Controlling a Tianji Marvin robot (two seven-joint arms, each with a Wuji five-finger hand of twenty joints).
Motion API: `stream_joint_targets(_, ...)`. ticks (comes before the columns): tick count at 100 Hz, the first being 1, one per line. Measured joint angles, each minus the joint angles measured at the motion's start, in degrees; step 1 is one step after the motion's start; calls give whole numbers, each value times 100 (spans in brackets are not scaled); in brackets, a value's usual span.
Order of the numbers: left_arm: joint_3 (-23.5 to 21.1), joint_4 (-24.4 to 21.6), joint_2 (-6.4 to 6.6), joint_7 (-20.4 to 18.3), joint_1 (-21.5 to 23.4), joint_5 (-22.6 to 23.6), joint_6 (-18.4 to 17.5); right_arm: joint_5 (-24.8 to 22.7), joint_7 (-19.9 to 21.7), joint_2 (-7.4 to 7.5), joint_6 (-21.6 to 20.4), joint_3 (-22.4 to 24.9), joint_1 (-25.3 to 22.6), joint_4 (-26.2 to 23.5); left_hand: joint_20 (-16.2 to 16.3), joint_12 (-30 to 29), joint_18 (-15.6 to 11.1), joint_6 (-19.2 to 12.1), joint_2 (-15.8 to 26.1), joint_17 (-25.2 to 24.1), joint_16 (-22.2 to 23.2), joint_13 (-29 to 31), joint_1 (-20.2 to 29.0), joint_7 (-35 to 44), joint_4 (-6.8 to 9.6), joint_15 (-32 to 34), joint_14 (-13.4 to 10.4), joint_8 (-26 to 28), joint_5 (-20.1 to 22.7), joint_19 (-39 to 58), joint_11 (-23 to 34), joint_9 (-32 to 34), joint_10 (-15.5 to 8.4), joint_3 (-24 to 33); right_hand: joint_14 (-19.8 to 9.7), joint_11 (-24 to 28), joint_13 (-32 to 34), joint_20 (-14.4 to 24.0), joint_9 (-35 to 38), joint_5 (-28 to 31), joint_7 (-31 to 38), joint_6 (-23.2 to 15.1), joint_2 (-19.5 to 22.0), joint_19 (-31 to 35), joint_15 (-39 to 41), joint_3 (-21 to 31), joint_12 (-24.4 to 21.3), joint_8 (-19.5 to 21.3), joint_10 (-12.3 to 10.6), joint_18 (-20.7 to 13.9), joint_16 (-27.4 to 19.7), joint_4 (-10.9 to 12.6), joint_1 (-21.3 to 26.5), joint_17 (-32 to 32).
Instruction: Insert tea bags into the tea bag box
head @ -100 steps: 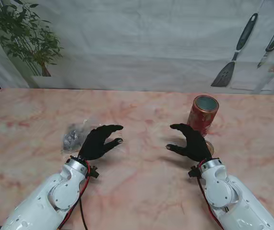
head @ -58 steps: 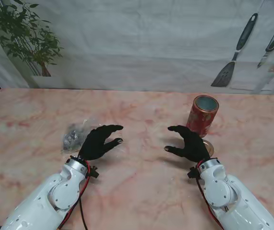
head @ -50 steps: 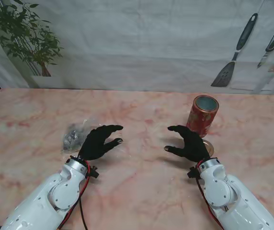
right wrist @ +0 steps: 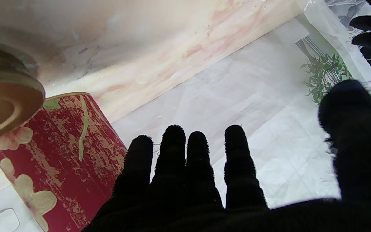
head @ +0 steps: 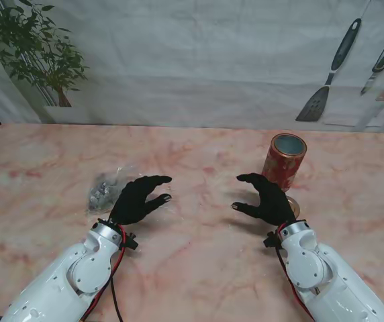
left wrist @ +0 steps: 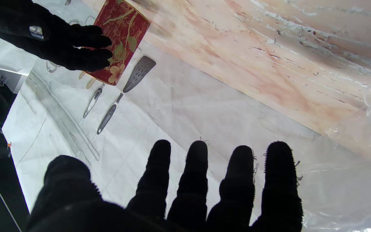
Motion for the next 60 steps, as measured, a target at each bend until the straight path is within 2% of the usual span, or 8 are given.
stream_joint_targets(16,-3,0,-1,22,2,0,8,-192,91,16,94,1,117,-43,0,0,0,0,0,0,0,0,0,0,0,0,0,0,0,0,0,0,0,0,0,0,0,49,13,2,26,0,0,1,0,0,0,0,0,0,0,0,0,23)
stream_joint_targets(60,-1,15,-1,25,-1,0,7,-696,220,75,587,56,382,-578,0,2,0,0,0,0,0,0,0,0,0,0,0,0,0,0,0,0,0,0,1,109,48,113,96,137,254,-2,0,99,87,0,55,77,0,0,0,0,0,68)
